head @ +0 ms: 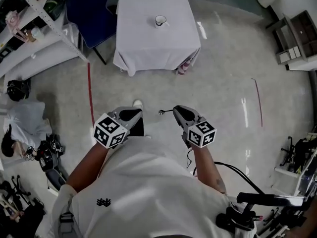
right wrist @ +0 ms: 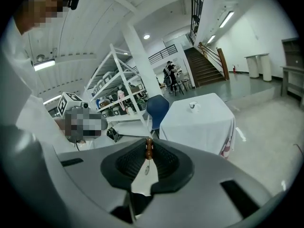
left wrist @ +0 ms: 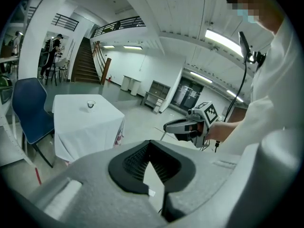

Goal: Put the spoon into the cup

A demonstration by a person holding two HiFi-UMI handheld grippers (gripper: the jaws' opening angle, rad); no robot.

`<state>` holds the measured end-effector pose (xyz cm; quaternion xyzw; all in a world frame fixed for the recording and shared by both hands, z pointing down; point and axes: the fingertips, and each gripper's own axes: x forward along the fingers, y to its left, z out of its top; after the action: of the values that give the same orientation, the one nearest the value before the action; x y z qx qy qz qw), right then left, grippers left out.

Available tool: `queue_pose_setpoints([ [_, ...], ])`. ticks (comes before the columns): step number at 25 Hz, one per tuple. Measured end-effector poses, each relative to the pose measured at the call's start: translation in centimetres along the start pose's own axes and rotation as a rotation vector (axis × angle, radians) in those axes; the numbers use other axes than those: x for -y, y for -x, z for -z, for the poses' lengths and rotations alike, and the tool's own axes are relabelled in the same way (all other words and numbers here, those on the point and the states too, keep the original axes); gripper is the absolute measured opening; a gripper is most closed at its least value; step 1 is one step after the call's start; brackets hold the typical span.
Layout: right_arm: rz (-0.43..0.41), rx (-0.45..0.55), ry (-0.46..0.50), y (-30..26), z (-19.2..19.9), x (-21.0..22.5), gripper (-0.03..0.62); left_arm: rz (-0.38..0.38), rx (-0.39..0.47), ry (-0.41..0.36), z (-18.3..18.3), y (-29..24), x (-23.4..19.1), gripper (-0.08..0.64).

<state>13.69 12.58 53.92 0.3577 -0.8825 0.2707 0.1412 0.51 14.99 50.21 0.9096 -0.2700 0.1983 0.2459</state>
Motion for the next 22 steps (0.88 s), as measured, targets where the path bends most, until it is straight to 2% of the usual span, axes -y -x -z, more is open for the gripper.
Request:
queue_pose_setpoints([
  [6,0.075,-0.017,0.019,-4.1,-7.5,5.4,0.051,0.066,0.081,-0.043,-9.4,-3.3,-6.9,0.008],
  [9,0.087,-0.021,0.029,-7.6,-11.4,7.6,0.051,0.069,0.1,-0.051,-12.2,-3.8,-11.3,0.008],
  [15,0.1,0.006,0.043,-13.6,-17.4,11.9,0.051,0.017,0.078,-0.014,-13.6,-4.7,-19.2,0.008],
  [19,0.101,0.01,0.05,-16.4,-20.5,15.7,0.051,0.001,0.074,0.024,-14.3,-5.9,-22.0,0.008],
  [22,0.081,0.008,0.054,-18.5,-22.9,19.8,0.051,-0.04,0.071,0.034,-15.9,-7.8,-24.4,0.008],
])
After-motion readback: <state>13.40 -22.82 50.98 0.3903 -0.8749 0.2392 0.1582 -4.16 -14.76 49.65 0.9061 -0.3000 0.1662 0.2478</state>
